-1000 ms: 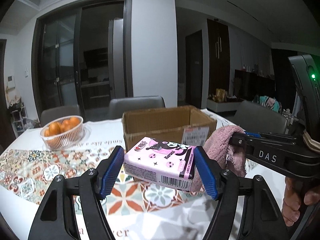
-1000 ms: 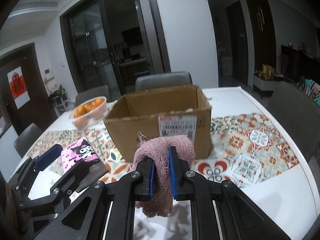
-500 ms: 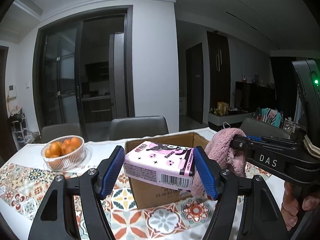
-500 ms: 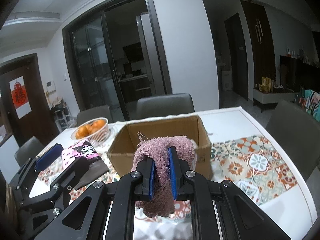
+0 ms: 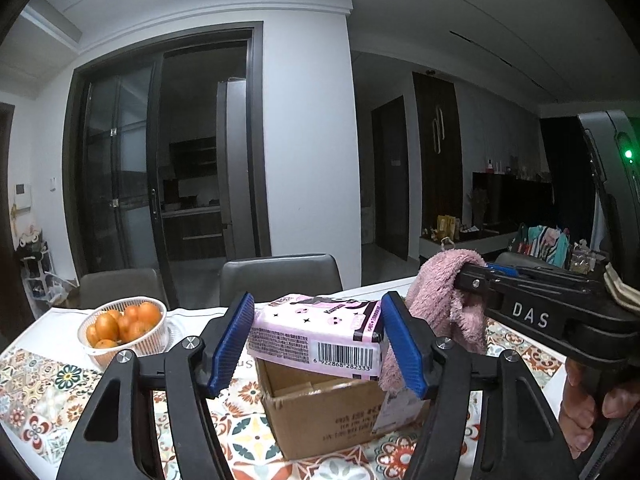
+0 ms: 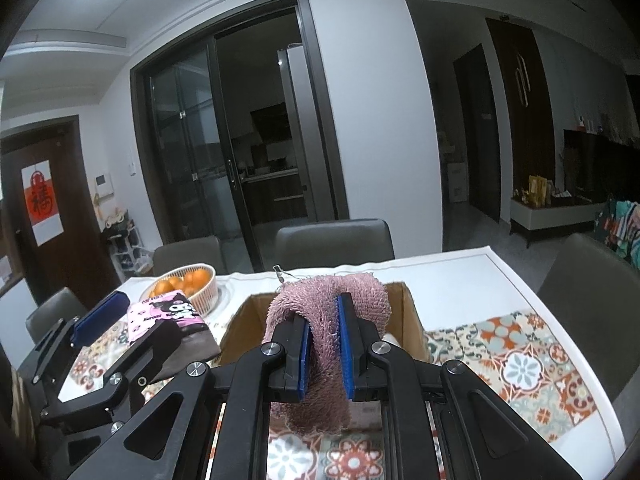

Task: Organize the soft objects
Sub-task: 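Lift both items over the box and open both tools to drop them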

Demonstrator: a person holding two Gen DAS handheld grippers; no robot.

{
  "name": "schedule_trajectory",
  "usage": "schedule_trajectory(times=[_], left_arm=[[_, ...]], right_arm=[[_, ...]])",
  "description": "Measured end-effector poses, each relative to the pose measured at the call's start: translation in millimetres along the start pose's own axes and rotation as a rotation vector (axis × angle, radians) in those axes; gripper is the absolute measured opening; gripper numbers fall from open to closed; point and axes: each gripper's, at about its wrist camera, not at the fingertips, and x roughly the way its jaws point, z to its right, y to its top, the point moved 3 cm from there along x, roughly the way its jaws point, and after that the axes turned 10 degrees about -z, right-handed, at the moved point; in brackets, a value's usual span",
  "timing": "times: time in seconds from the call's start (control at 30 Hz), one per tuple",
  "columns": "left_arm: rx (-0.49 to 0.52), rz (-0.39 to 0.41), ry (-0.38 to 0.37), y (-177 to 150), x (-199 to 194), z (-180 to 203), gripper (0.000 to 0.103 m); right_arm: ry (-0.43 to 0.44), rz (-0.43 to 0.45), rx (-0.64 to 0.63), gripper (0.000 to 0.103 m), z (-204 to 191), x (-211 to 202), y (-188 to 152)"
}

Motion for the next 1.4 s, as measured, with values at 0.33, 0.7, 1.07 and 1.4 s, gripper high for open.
schedule_trajectory(times=[0.33,0.7,1.07,1.4], left_arm=[[-0.127,-0.181,-0.078,-1.6,105.4,-27.9,0.013],[-0.075,-0.215,-0.001,-9.7,119.7,-37.6,0.013],[-0.084,-0.220,0.058,-14.6,112.9,-51.1,0.027],[-0.074,-0.237,0.087,-17.8,107.2,-46.7,0.050]], right_arm=[[0.016,-0.085,0.028,0.014,9.0,71.6,21.5],[0.030,-0.199,0.019,0.014,10.8,122.6,14.5],[0.064,-0.313,-0.015,0.041,-6.2,148.1,4.9],[0.032,-0.474,-0.024,0.057,-6.5,162.0,-11.1]])
